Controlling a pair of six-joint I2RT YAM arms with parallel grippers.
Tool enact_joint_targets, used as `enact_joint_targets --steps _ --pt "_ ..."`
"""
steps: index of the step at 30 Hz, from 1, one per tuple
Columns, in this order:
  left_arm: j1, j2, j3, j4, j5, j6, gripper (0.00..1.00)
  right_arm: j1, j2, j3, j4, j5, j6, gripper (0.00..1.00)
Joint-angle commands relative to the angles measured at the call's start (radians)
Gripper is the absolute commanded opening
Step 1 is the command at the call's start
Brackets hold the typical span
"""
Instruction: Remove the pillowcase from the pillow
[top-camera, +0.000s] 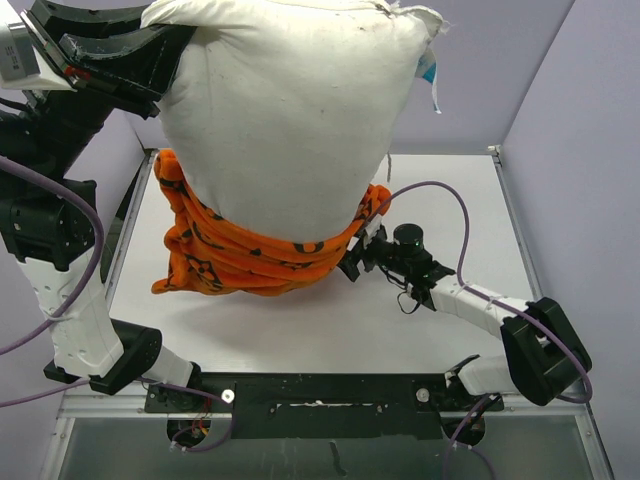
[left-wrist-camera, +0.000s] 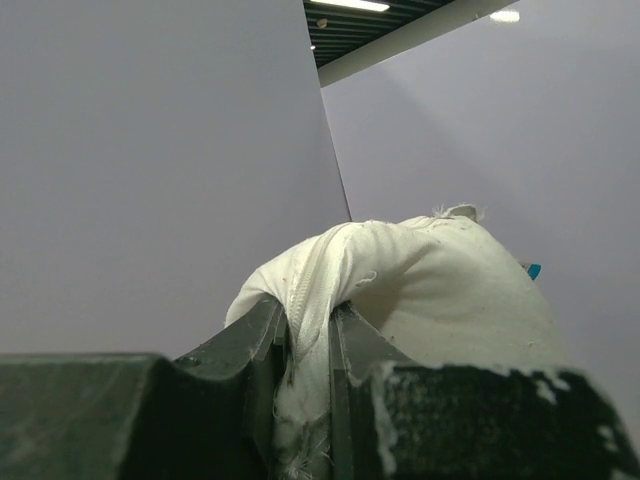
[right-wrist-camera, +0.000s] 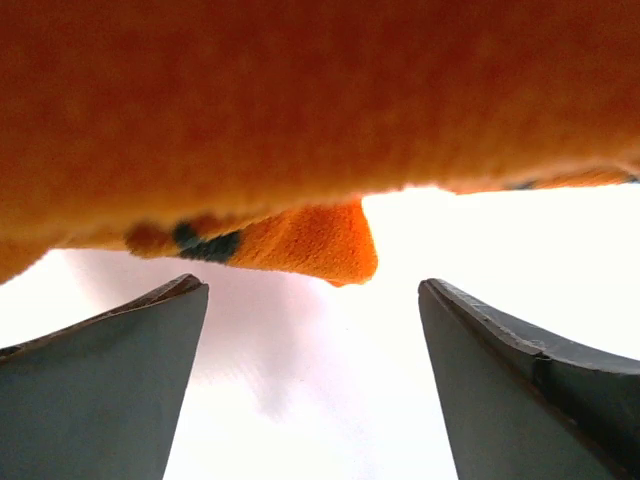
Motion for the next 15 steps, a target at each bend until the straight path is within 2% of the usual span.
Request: enact_joint_targets --steps 1,4,6,8,15 --pt "0.005 -0.059 0.031 0.278 -0.100 0.035 0.00 0.062 0.082 0.022 0.151 -0.217 0.027 0.76" --pt "0.006 -0.040 0.072 0.268 -0.111 0.035 0.00 0.128 0.150 0.050 0.201 -0.181 0.017 0.73" --pt "0.006 -0.026 0.109 0.256 -0.107 0.039 0.00 0.144 0.178 0.049 0.275 -0.117 0.032 0.76" --pt "0.009 -0.032 0.115 0.252 -0.109 0.046 0.00 0.139 0.189 0.015 0.384 -0.060 0.074 0.79" --pt "0.010 -0.057 0.100 0.272 -0.130 0.053 0.00 0.094 0.243 -0.045 0.686 0.057 0.213 0.81"
